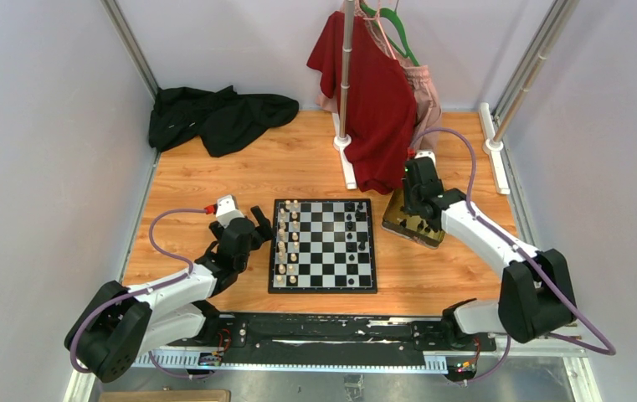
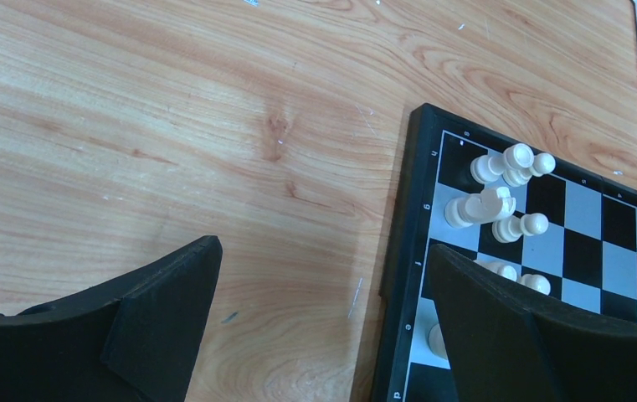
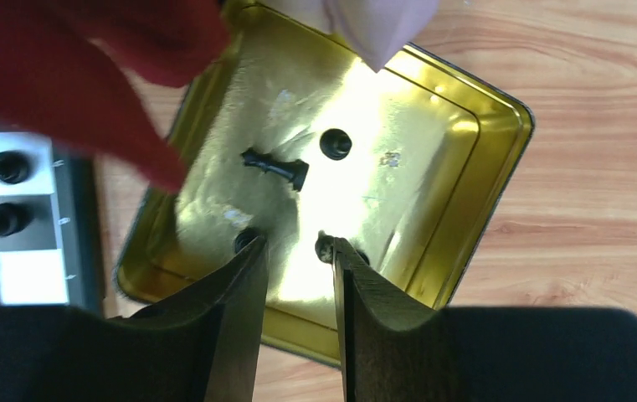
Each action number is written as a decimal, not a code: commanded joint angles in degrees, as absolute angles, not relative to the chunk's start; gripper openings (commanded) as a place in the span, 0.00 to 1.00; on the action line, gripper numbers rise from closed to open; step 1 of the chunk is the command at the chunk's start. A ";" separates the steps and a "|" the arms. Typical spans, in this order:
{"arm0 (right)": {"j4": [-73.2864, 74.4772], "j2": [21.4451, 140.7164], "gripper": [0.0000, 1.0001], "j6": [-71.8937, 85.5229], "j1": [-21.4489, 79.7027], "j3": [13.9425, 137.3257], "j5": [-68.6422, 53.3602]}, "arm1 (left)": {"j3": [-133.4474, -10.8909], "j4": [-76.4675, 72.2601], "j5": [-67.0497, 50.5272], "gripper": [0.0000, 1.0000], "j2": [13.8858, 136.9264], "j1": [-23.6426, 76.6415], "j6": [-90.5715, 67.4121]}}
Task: Set up the chess pieces on the board
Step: Pick up the chess piece from the storage box, then place the chess piece on the chessboard, then adjust the chess piece on the chessboard.
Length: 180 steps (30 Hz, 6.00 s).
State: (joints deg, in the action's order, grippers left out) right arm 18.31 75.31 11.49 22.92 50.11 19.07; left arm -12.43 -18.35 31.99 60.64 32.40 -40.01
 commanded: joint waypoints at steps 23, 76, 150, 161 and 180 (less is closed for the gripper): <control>9.37 90.72 0.42 12.78 12.16 54.00 12.34 | -13.49 -20.51 33.23 1.00 64.09 32.87 -39.20; 21.04 73.36 0.02 13.75 31.25 51.60 15.82 | -11.97 -21.01 33.58 1.00 62.28 32.90 -39.64; 17.95 91.19 0.32 12.38 44.12 60.10 14.46 | -11.57 -21.80 34.04 1.00 63.61 32.88 -39.66; 18.52 92.56 0.33 9.93 43.31 63.70 15.83 | -11.46 -21.80 34.17 1.00 63.27 32.89 -39.60; 17.77 96.64 0.33 8.32 39.47 66.01 13.44 | -11.51 -22.98 34.26 1.00 64.97 32.81 -39.57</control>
